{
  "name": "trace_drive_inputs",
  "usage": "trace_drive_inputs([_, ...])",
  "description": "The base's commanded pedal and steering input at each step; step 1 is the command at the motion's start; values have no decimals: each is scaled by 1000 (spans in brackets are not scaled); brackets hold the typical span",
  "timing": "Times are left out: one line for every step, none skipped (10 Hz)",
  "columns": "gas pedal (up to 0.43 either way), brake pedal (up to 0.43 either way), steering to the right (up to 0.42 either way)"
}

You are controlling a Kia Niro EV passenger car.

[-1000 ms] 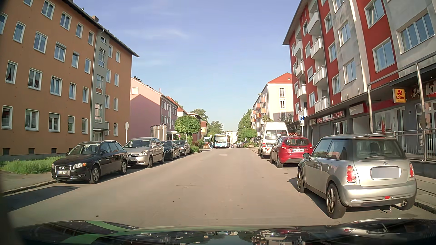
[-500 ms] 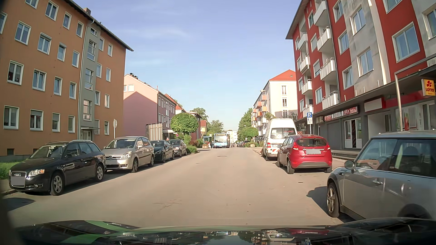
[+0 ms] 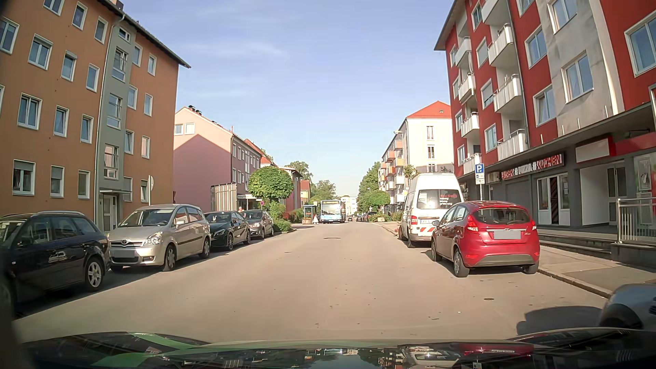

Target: Follow the waypoints while adhering to traffic rules and regulations

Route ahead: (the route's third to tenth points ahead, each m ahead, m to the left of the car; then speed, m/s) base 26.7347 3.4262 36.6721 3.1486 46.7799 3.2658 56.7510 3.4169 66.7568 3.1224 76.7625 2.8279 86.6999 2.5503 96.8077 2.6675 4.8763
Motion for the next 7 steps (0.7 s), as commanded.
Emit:
trace_drive_inputs([79,0,3])
trace_drive_inputs([87,0,4])
trace_drive_inputs([110,0,6])
trace_drive_inputs([110,0,7])
trace_drive_inputs([110,0,8])
trace_drive_inputs([118,0,11])
trace_drive_inputs([118,0,11])
